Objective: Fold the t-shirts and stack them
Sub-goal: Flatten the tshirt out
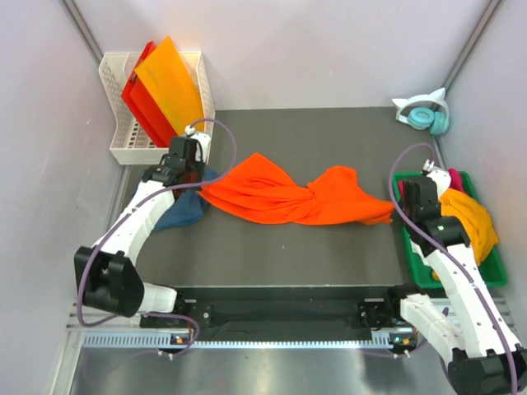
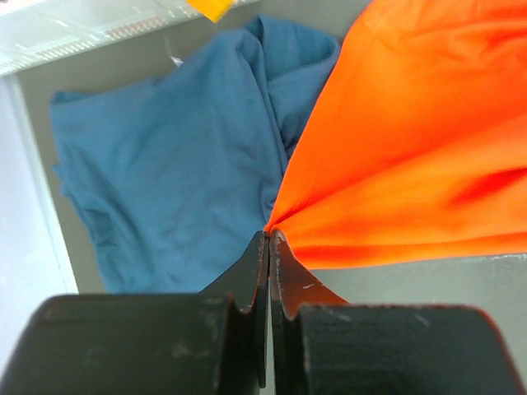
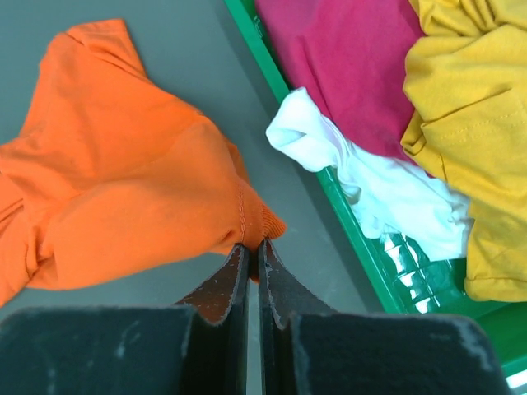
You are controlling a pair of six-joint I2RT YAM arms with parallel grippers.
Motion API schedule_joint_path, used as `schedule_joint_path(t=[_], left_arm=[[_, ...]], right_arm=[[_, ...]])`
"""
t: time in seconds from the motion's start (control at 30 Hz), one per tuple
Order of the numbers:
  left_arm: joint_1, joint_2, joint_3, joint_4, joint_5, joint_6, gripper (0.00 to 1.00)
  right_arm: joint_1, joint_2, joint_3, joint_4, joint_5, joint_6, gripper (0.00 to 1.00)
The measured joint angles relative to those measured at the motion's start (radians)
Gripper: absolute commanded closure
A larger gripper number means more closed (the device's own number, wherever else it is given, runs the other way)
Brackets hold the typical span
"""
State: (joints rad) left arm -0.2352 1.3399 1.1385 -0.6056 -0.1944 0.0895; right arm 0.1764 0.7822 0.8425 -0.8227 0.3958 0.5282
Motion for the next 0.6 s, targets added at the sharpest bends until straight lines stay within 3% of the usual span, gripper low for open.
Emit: schedule_joint_path(t=[0.17,0.2,0.23,0.27,0.4,0.43,0.47,0.6], left_arm=[[0.001,0.101,0.008,-0.024,0.01,-0.014,1.0],[0.001,0.12,0.011,-0.031,0.012,-0.017,1.0],[0.001,0.139,0.019,-0.043,0.015,-0.019,1.0],[0.001,0.153,0.026,-0.052,0.019,-0.021,0.99],[0.001,0.157,0.046,-0.068,0.043,-0.031,0.72],[0.001,0.155,0.053,-0.068,0.053,-0.033,0.58],[0.001,0.151,0.055,-0.066,0.063,-0.031,0.52],[0.001,0.12,0.057,-0.064,0.115,-0.039,0.44]], right_arm=[[0.0,0.072,-0.001,0.001,-0.02,0.02,1.0],[0.0,0.088,-0.007,0.008,-0.031,0.025,0.97],[0.0,0.099,-0.015,0.014,-0.041,0.028,0.82],[0.0,0.107,-0.021,0.014,-0.05,0.034,0.75],[0.004,0.144,-0.027,0.024,-0.084,0.04,0.48],[0.004,0.145,-0.027,0.032,-0.09,0.036,0.45],[0.004,0.145,-0.026,0.04,-0.094,0.033,0.44],[0.005,0.205,0.029,0.061,-0.109,0.0,0.44]])
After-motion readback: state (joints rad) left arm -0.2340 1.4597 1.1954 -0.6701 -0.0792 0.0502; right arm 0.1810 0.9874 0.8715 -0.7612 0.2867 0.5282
